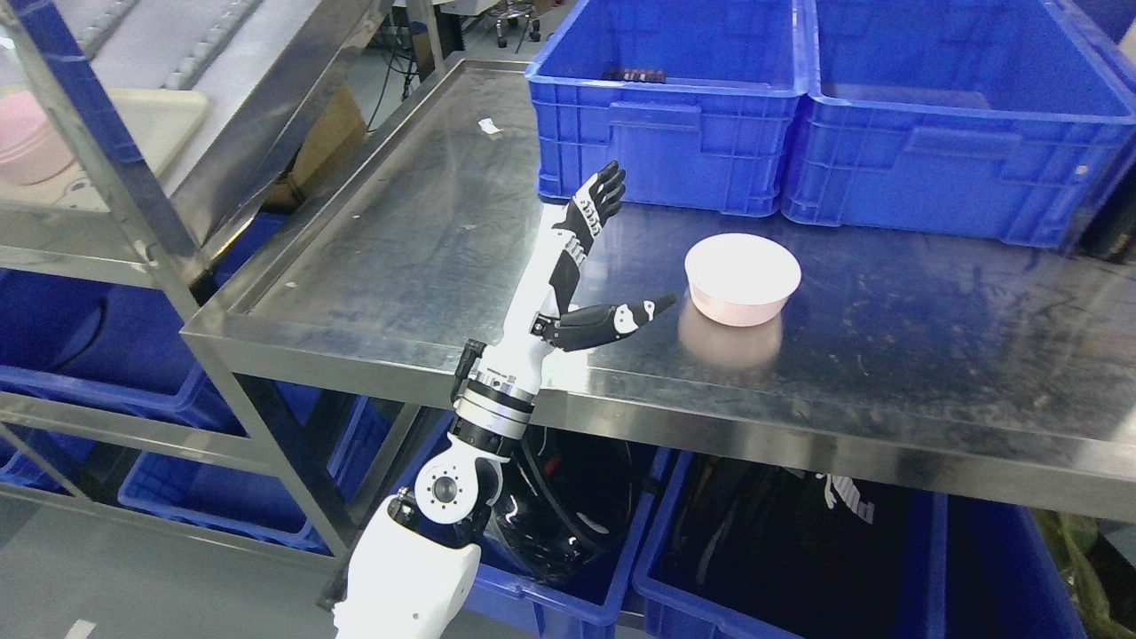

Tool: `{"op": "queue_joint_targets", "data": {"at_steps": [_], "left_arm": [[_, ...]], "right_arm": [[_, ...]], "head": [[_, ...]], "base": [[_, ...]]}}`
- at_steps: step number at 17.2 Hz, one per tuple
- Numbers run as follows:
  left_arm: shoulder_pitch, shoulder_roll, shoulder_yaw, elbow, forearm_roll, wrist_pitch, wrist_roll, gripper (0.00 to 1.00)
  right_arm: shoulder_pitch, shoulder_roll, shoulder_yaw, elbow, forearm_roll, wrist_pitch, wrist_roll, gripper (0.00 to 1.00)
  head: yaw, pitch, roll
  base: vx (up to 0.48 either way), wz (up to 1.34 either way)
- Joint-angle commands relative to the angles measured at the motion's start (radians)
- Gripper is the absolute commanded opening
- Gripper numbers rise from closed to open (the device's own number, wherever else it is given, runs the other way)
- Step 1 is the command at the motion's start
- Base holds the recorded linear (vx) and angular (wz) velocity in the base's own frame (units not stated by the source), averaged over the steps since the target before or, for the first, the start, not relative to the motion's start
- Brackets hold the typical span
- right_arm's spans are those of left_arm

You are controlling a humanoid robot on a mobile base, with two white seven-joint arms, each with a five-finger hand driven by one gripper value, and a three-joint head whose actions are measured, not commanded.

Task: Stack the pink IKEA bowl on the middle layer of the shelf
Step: 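Reach the left hand toward the pink bowl on the steel shelf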

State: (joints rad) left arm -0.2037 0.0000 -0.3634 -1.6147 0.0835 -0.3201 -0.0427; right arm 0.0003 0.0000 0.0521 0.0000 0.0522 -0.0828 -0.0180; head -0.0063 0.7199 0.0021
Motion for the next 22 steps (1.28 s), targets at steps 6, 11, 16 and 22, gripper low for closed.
{"op": "queue_joint_targets", "data": {"at_steps": [6,11,16,22], "left_arm": [[-0.115,0.146,0.153,-0.001,-0.170,0.010,-0.130,1.00],[-0.311,0.408,0.132,-0.001,-0.483,0.260,-0.492,0.99],[-0.488,0.373,-0.008,0.005,-0.639,0.282,-0.745,0.97],[-0.542,0.139,-0.091,0.033,-0.692,0.369,-0.839,1.00]], "right_arm": [[0.004,-0.017,0.000,-0.017,0.000,0.001,0.000,1.00],[0.004,-0.017,0.000,-0.017,0.000,0.001,0.000,1.00],[0.003,-0.017,0.000,-0.017,0.000,0.001,0.000,1.00],[0.003,-0.017,0.000,-0.017,0.000,0.001,0.000,1.00]], "head": [[0.0000,0.000,0.000],[0.0000,0.000,0.000],[0.0000,0.000,0.000],[0.0000,0.000,0.000]], "base": [[-0.074,-0.27],[-0.016,-0.10],[0.016,0.04],[-0.001,0.00]]}}
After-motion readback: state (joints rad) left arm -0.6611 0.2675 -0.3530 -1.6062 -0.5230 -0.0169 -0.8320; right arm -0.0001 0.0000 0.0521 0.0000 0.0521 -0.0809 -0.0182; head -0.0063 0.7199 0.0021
